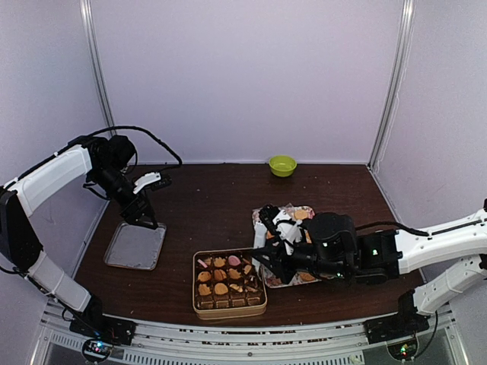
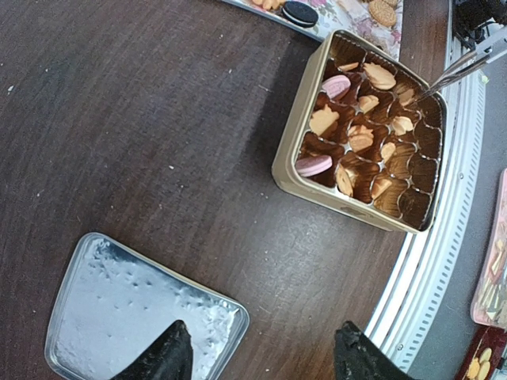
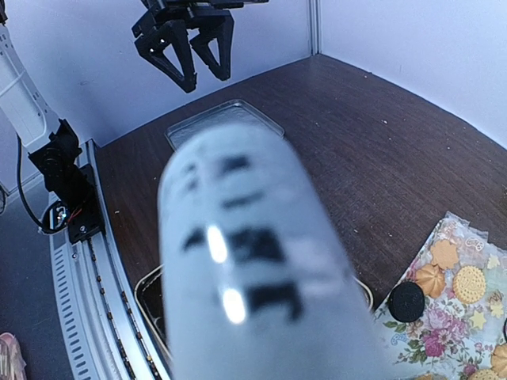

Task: Pack the cookies
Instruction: Adjust the fake cookies in the empty pocket of the box, then pick up the fake cookies from the plate.

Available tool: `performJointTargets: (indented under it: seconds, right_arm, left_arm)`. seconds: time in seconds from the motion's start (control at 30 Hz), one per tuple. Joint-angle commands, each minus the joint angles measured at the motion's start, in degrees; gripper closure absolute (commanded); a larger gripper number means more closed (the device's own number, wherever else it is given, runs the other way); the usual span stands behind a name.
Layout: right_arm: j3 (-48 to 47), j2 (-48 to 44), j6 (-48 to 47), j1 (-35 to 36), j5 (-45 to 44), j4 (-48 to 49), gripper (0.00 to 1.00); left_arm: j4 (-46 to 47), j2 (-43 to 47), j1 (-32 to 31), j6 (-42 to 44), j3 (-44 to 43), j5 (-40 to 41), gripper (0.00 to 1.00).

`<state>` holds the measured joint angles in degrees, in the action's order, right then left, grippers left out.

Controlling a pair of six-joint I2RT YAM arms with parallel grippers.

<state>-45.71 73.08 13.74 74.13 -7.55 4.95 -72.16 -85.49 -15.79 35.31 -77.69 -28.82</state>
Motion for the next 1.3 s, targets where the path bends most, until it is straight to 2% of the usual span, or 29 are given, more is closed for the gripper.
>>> performJointTargets:
  seconds: [0.0,0.33,0.43,0.6,0.73,0.9,1.27]
  right_arm:
    - [1.14,-0.66,0.06,-1.24,-0.91,2.40,0.77]
    - [-0.69,-0.15,0.56,-2.10,0.96,3.79,0.77]
    - [-2.44,-2.22,-0.42,-5.14,0.85,3.82,0.71]
    - [-5.53,-2.83,-3.56,-11.18,-4.03,4.02,0.70]
    - [-6.78,0.16,-4.45,-15.72,-8.82,6.63,0.67]
    - [-6.97,5.99,-4.57,-19.69,-9.90,14.32,0.66]
    - [-10.77,17.93,-4.37,-21.00,-10.69,23.95,0.65]
  left_arm:
    - [-0.74,0.44,0.30,0.90,-1.59,-1.10,0.36]
    - [-0.81,0.24,0.24,0.86,-2.24,-1.18,0.37]
    - [-0.89,0.00,0.24,0.80,-2.44,-1.14,0.37]
    - [-0.84,-0.08,0.39,0.05,-2.53,-0.45,0.35]
    - [-0.06,0.15,1.74,-0.36,-2.06,0.31,0.33]
    - [0.53,-0.40,3.33,-0.94,-1.87,-0.41,0.33]
    - [0.87,0.30,3.32,-0.66,-0.53,-0.44,0.33]
